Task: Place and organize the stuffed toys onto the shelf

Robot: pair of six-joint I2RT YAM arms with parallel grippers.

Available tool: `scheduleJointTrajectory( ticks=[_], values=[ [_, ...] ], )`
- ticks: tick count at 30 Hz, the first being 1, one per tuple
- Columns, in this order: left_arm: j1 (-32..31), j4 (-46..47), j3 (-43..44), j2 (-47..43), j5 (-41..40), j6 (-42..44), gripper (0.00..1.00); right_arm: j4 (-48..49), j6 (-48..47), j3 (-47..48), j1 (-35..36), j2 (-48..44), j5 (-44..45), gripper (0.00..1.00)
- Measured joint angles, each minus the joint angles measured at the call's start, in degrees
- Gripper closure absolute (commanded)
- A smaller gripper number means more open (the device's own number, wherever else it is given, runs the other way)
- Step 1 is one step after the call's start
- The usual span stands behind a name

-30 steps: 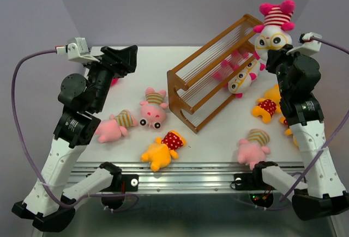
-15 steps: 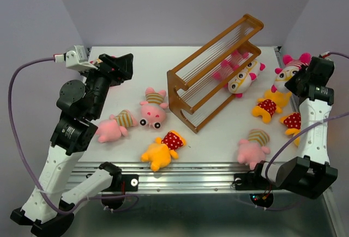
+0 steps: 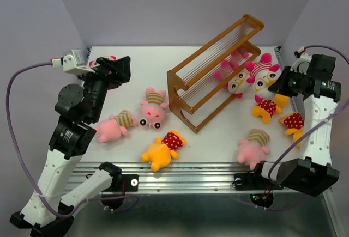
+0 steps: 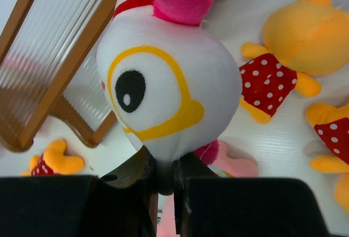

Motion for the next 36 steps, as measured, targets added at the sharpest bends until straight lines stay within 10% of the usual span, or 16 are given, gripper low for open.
scheduleJointTrajectory(
  ticks=[17,36],
  values=[
    [0.3,0.0,-0.3,1.0,0.0,0.2,0.09,-18.9,-32.7,-3.5,2.0,4.2,-10.2,1.00],
    [0.4,-0.8,-0.3,0.9,0.0,-0.7,0.09,-9.5,-25.8,-8.6,18.5,15.3,-8.5,0.99]
  ],
)
